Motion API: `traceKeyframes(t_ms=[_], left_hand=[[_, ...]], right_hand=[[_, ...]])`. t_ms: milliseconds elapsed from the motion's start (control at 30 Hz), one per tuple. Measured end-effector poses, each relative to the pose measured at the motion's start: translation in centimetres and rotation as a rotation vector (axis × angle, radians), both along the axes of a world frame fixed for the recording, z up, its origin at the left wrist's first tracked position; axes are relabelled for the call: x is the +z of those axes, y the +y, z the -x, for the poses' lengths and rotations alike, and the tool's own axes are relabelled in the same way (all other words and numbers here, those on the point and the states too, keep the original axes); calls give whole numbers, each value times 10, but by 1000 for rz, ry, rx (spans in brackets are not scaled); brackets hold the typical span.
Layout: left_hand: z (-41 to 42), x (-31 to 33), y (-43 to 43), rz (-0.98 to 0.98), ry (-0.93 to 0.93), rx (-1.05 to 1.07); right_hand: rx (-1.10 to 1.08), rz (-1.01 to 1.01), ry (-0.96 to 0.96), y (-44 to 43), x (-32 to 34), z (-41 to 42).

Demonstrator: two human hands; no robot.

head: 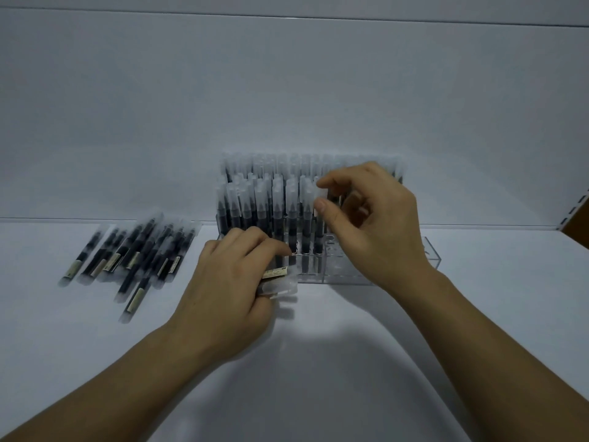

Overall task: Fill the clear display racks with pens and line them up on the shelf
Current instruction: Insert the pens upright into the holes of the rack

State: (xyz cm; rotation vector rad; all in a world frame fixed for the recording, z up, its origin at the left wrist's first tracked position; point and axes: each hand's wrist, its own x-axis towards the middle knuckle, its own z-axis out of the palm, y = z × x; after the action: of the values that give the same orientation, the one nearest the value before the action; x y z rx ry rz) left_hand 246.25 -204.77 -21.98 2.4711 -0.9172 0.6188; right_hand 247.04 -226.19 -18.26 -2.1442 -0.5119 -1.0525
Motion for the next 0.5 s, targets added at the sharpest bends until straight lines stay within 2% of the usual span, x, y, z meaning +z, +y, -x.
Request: traceKeyframes(t_ms=[100,200,300,500], left_hand=[[3,3,1,284,250,-147],[4,7,-3,479,626,-398],[3,7,-4,690,899,-520],[0,3,-4,821,1144,-735]], right_hand=[[149,-12,26,5,5,9],[372,-49,208,13,8,17],[491,-47,380,20,6,20],[531,-183,430,18,4,15]])
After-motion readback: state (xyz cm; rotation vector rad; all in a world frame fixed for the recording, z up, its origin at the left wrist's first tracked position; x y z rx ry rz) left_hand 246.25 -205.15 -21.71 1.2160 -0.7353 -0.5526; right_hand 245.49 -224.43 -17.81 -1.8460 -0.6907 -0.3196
